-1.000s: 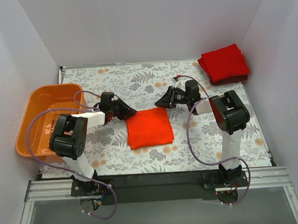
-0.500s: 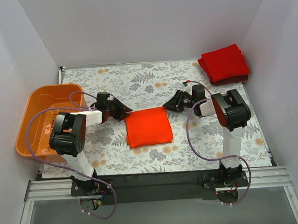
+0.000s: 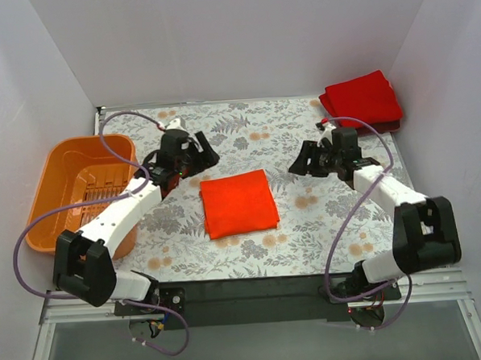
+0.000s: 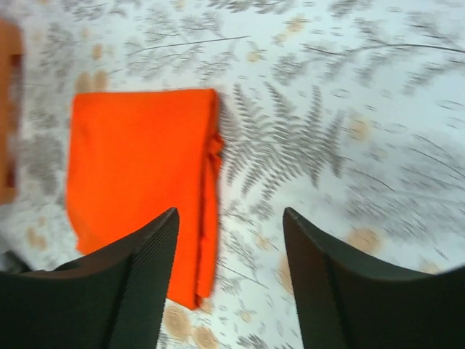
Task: Fold and stack the t-shirts
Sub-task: Neatly place the folded tshirt to the corner
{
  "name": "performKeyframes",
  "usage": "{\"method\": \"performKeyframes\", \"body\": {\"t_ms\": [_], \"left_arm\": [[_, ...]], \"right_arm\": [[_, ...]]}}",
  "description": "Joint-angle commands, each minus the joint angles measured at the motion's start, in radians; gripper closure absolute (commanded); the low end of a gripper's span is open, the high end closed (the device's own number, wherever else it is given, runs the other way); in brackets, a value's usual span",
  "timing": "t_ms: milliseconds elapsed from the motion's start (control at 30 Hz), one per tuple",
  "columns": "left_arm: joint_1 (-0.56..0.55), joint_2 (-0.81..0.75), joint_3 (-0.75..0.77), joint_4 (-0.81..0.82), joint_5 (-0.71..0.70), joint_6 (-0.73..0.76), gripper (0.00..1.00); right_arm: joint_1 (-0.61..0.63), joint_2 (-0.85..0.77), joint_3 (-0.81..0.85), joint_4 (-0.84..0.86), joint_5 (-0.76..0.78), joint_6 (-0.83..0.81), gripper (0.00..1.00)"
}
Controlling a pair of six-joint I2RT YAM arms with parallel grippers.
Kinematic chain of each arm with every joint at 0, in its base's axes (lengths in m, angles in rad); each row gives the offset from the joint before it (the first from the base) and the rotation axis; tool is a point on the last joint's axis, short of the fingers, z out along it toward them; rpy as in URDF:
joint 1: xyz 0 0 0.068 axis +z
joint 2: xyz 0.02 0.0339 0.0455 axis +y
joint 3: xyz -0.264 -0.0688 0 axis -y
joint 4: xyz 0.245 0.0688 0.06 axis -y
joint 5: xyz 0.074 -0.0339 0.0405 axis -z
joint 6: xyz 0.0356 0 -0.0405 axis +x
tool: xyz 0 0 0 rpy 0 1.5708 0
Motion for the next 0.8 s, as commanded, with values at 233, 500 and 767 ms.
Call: {"method": "performKeyframes", "body": {"t_ms": [233, 500, 767], "left_arm": [[-0.559, 0.134, 0.154, -0.26, -0.346, 0.157, 0.36], [-0.796, 0.412, 0.327, -0.304, -0.457, 0.246, 0.43], [-0.842, 0.585, 0.397, -0.292, -0.497, 0.289, 0.51]], "right_arm": [[-0.033, -0.369, -0.081, -0.448, 0.447, -0.199, 0.01], [-0.083, -0.399, -0.138, -0.449, 0.435, -0.151, 0.02], [-0.102, -0.382, -0.18, -0.426, 0.37, -0.162, 0.02]]}}
